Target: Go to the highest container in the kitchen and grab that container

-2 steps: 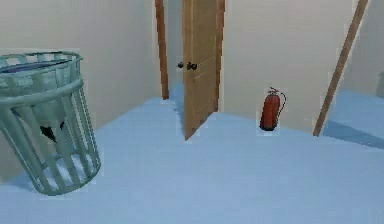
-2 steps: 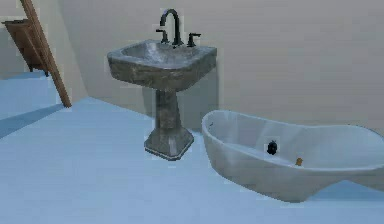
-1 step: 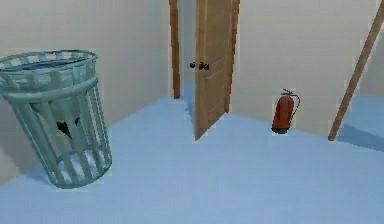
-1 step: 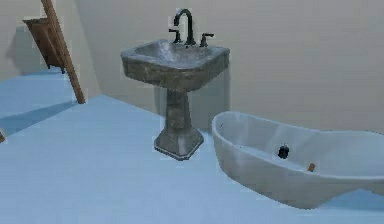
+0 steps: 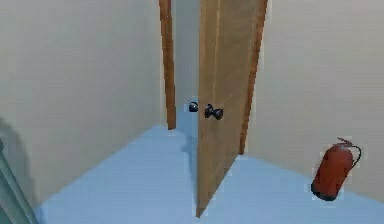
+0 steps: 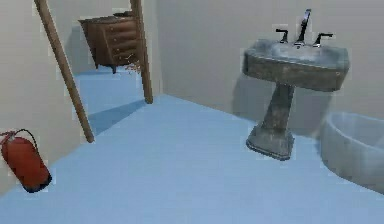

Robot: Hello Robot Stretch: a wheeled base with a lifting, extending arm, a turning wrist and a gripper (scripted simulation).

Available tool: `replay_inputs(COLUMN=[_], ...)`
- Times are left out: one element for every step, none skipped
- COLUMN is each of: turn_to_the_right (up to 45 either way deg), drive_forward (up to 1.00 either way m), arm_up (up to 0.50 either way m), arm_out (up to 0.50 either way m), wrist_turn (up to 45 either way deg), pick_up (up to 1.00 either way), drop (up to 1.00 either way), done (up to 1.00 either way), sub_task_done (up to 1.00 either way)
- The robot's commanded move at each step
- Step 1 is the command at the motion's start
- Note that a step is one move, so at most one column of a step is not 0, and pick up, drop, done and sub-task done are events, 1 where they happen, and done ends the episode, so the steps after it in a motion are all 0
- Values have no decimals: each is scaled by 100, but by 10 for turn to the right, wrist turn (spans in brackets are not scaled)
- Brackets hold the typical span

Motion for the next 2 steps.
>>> replay_inputs(turn_to_the_right=[0,-120], drive_forward=[45,0], arm_up=[0,0], arm_out=[0,0], wrist_turn=[0,0], pick_up=[0,0], drop=[0,0], done=[0,0], sub_task_done=[0,0])
